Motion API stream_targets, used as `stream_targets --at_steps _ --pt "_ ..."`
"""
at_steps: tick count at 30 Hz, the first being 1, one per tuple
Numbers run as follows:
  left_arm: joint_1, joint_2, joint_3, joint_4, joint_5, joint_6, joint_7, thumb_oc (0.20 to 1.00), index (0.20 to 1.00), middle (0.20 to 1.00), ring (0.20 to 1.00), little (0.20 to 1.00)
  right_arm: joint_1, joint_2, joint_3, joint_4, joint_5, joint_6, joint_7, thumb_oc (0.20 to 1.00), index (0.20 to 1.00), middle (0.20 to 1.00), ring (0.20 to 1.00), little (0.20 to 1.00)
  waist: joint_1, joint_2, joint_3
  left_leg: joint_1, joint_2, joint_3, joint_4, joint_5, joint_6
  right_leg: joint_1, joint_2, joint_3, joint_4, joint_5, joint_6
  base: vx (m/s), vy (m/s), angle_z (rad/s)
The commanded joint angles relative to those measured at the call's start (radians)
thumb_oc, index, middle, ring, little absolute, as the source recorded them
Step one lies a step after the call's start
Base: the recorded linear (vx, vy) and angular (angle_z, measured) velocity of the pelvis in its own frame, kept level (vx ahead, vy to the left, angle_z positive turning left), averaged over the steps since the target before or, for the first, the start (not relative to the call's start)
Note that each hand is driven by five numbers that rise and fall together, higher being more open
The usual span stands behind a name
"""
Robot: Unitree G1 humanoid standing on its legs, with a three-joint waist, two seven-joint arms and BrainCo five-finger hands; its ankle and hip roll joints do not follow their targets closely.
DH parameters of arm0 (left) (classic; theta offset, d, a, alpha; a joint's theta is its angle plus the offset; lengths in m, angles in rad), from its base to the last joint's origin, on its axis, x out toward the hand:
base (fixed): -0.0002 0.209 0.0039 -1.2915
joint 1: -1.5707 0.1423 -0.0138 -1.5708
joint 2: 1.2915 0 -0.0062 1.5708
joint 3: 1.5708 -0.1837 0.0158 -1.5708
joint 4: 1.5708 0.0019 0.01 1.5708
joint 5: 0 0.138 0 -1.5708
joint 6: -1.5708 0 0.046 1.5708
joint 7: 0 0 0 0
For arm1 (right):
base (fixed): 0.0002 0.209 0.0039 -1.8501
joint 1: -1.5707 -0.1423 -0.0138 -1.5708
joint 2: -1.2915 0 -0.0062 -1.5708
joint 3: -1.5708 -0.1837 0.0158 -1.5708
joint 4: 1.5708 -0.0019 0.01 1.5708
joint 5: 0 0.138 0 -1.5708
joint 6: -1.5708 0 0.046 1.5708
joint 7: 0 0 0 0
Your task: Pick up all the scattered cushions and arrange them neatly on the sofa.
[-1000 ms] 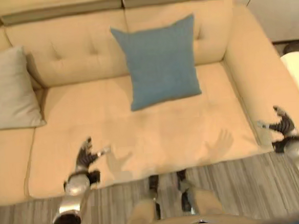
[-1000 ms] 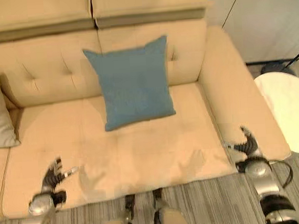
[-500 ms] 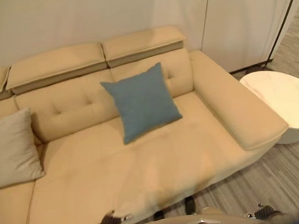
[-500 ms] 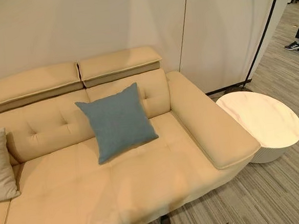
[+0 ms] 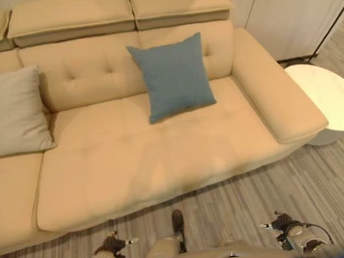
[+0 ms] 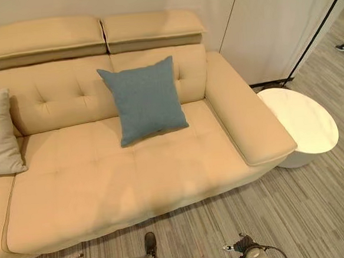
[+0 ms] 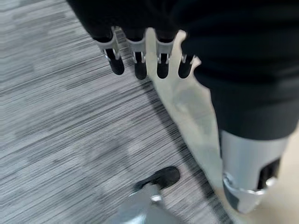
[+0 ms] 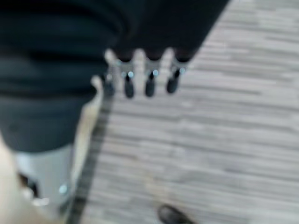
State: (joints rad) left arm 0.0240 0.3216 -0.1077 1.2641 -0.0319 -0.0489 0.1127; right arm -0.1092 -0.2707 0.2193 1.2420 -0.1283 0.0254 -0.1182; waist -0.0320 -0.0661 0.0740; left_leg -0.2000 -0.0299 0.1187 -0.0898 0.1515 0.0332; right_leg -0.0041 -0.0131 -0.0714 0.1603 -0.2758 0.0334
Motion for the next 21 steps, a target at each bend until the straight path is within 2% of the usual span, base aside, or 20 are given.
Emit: stream_targets --at_steps 1,3,4,5,6,7,8,10,13,16,21 --pt "-0.072 0.008 0.003 -0.016 -0.040 -0.013 0.015 1.000 1.000 1.000 1.000 1.000 0.006 -0.041 0.007 -0.001 0.034 -0.005 -0.020 1.000 1.000 1.000 1.000 1.000 -0.025 -0.034 0.028 0.053 -0.018 -0.070 0.030 -0.170 -0.013 0.004 0.009 0.003 -0.137 0.110 0.000 -0.23 -0.237 0.36" --pt "-0.088 0.004 -0.010 -0.024 -0.041 -0.014 0.013 1.000 1.000 1.000 1.000 1.000 0.020 -0.047 -0.007 0.007 0.053 -0.007 -0.027 1.000 1.000 1.000 1.000 1.000 -0.044 -0.044 0.050 0.018 -0.003 -0.052 0.047 -0.141 -0.048 0.002 0.025 -0.028 -0.176 0.125 -0.016 -0.25 -0.224 0.71" --pt "-0.098 0.005 -0.019 -0.029 -0.040 -0.015 0.015 1.000 1.000 1.000 1.000 1.000 0.017 -0.055 -0.006 0.014 0.053 -0.007 -0.031 1.000 1.000 1.000 1.000 1.000 -0.042 -0.048 0.068 -0.004 -0.002 -0.053 0.102 -0.157 -0.048 -0.005 0.020 -0.037 -0.169 0.131 -0.019 -0.28 -0.166 0.90" --pt "-0.107 0.003 -0.024 -0.029 -0.040 -0.016 0.013 1.000 1.000 1.000 1.000 1.000 0.012 -0.059 -0.005 0.019 0.052 -0.007 -0.031 1.000 1.000 1.000 1.000 1.000 -0.037 -0.050 0.077 -0.015 -0.006 -0.074 0.158 -0.192 -0.035 -0.013 0.017 -0.038 -0.161 0.137 -0.019 -0.20 -0.037 0.79" --pt "-0.113 -0.002 -0.026 -0.027 -0.042 -0.016 0.011 1.000 1.000 1.000 1.000 1.000 0.006 -0.065 -0.005 0.027 0.053 -0.007 -0.031 1.000 1.000 1.000 1.000 1.000 -0.032 -0.053 0.086 -0.026 -0.016 -0.095 0.253 -0.260 -0.026 -0.024 0.011 -0.030 -0.150 0.143 -0.020 -0.09 0.022 0.59" --pt "-0.110 -0.008 -0.021 -0.021 -0.043 -0.017 0.009 1.000 1.000 1.000 1.000 1.000 0.006 -0.067 -0.009 0.030 0.053 -0.010 -0.030 1.000 1.000 1.000 1.000 1.000 -0.031 -0.052 0.081 -0.004 -0.016 -0.098 0.268 -0.308 -0.021 -0.024 0.009 -0.025 -0.153 0.142 -0.020 -0.02 0.084 0.04" --pt "-0.106 -0.013 -0.018 -0.017 -0.043 -0.013 0.009 1.000 1.000 1.000 1.000 1.000 0.006 -0.075 -0.019 0.037 0.050 -0.009 -0.030 1.000 1.000 1.000 1.000 1.000 -0.033 -0.049 0.076 0.025 -0.011 -0.090 0.280 -0.331 -0.019 -0.021 0.008 -0.018 -0.159 0.145 -0.017 0.03 0.129 -0.32" --pt "-0.099 -0.024 -0.023 -0.023 -0.042 -0.017 0.019 1.000 1.000 1.000 1.000 1.000 0.006 -0.084 -0.023 0.042 0.048 -0.006 -0.035 1.000 1.000 1.000 1.000 1.000 -0.032 -0.033 0.070 0.034 -0.023 -0.124 0.277 -0.321 -0.016 -0.030 0.006 -0.006 -0.161 0.155 -0.003 0.00 0.212 -0.47" --pt "-0.088 -0.031 -0.024 -0.024 -0.050 -0.018 0.013 1.000 1.000 1.000 1.000 1.000 0.010 -0.071 -0.033 0.059 0.040 0.004 -0.030 1.000 1.000 1.000 1.000 1.000 -0.038 -0.011 0.034 0.125 -0.021 -0.103 0.130 -0.304 0.009 -0.036 -0.003 -0.002 -0.140 0.170 0.017 0.05 0.265 -0.54" --pt "-0.094 -0.010 -0.015 -0.017 -0.041 -0.013 0.014 1.000 1.000 1.000 1.000 1.000 0.014 -0.061 -0.035 0.075 0.041 0.011 -0.028 1.000 1.000 1.000 1.000 1.000 -0.037 -0.006 0.014 0.179 -0.019 -0.092 0.012 -0.262 0.011 -0.030 -0.005 -0.009 -0.160 0.175 0.026 0.04 0.177 -0.38" --pt "-0.092 0.001 -0.017 -0.006 -0.016 -0.010 0.017 1.000 1.000 1.000 1.000 1.000 0.023 -0.055 -0.035 0.089 0.042 0.012 -0.028 1.000 1.000 1.000 1.000 1.000 -0.038 -0.009 0.002 0.199 -0.019 -0.087 0.003 -0.264 0.008 -0.003 -0.007 -0.016 -0.188 0.180 0.032 0.01 0.041 -0.11"
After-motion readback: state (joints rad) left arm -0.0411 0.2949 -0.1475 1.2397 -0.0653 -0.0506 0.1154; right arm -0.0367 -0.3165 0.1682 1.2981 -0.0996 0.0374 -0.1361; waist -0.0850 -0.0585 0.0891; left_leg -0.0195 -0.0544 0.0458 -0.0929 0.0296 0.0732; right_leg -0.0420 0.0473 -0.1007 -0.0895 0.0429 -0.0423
